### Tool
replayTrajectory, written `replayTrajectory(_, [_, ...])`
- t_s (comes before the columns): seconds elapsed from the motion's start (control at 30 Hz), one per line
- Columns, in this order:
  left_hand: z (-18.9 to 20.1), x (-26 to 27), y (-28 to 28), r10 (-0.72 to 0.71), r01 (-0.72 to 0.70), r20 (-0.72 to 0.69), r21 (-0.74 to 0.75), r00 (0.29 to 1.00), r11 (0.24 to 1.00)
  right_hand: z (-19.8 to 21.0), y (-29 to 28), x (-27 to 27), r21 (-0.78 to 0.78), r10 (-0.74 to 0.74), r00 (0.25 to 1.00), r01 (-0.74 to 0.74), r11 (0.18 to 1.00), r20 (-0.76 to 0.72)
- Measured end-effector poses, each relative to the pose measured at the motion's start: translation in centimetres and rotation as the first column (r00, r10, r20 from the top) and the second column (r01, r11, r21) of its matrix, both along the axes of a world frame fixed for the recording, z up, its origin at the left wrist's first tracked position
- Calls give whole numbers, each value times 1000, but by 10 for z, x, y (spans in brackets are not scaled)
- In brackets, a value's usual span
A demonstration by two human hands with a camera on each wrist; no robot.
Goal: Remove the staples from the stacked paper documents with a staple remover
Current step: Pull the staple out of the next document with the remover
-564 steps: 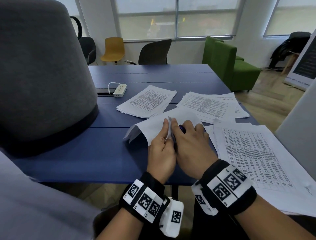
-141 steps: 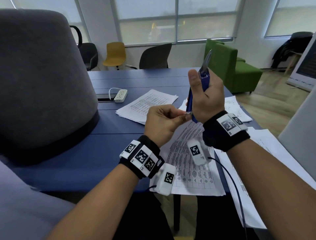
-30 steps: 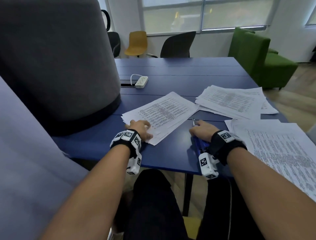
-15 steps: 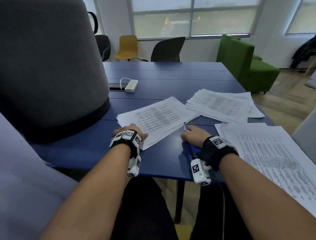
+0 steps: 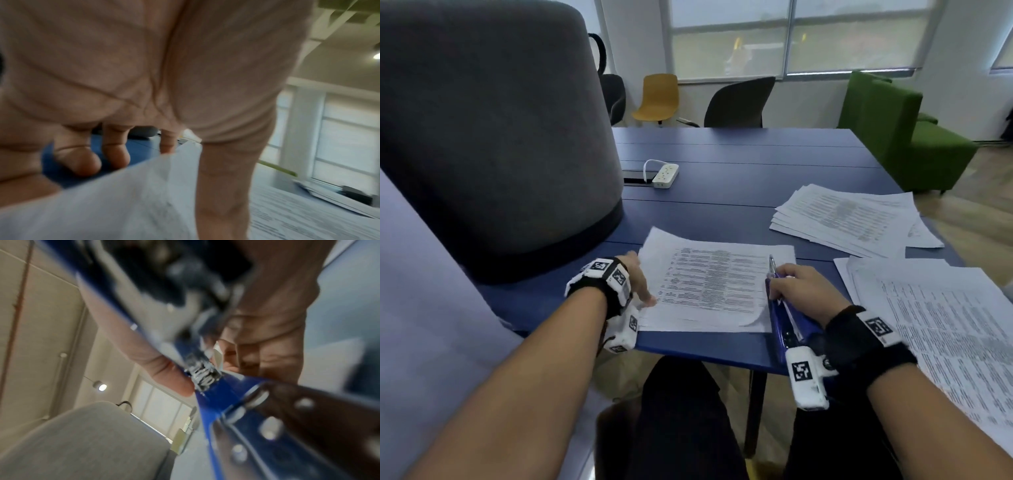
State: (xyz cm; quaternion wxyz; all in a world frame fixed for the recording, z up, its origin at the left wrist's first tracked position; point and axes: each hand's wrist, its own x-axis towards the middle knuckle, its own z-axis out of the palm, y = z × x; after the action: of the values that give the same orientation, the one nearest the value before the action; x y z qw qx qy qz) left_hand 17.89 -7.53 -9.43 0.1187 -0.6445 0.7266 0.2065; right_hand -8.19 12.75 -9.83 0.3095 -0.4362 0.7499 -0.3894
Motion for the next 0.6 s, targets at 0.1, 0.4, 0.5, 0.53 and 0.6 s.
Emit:
replayTrajectory(0.1, [-3,-35,8,-83,82,-105,-12,991,997,22,5,6,-64,15,1000,-15,998,0])
replayTrajectory(0.4, [0,-106,10,-109,19,-419,-213,901,977,73,29,0,-113,75,993,-64,992,94])
replayTrajectory(0.5, [14,-118,2,-87,-73,-515,-282,853,957,64,29,-7,-81,16,993,-7,997,117])
replayTrajectory(0.53, [19,-120,-1,-89,-84,-534,-290,841,953,60,29,-8,-63,2,993,6,998,119])
replayTrajectory(0.6, [29,-120,-5,-138,-40,-536,-306,833,951,53,29,-12,-38,-10,992,15,999,127])
